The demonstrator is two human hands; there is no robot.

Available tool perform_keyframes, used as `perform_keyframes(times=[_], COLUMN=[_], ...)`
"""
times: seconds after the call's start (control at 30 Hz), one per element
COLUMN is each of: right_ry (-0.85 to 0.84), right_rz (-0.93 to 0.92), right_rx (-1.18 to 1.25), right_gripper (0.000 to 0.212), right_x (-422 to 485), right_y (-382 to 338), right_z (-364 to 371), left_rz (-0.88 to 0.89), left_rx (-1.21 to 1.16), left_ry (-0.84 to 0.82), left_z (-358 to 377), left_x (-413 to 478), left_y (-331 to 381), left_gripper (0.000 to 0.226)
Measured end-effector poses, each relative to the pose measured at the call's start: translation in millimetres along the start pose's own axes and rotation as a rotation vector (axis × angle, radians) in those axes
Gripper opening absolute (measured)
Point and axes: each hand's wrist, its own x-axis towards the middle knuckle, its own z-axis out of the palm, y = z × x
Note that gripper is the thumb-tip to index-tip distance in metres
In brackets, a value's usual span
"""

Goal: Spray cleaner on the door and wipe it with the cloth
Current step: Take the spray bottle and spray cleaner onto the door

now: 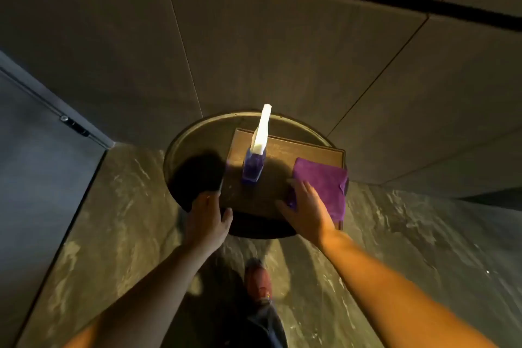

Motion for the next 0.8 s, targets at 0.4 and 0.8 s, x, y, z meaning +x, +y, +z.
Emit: perform_keyframes(times=[0.4,0.8], right_ry=[0.255,0.189], right_rz=[-0.228,-0.208], right_rx=[0.404,0.559], right_gripper=[0.109,0.077], right_x=[87,110], right_y=[-60,-90], right_z=[34,28], left_rz=[-0.012,-0.058], left_rx=[0.239,0.286], left_ry=[0.081,-0.135], left_z=[51,27], left_x=[45,52], left_y=[-31,-19], left_gripper=[0.088,0.086])
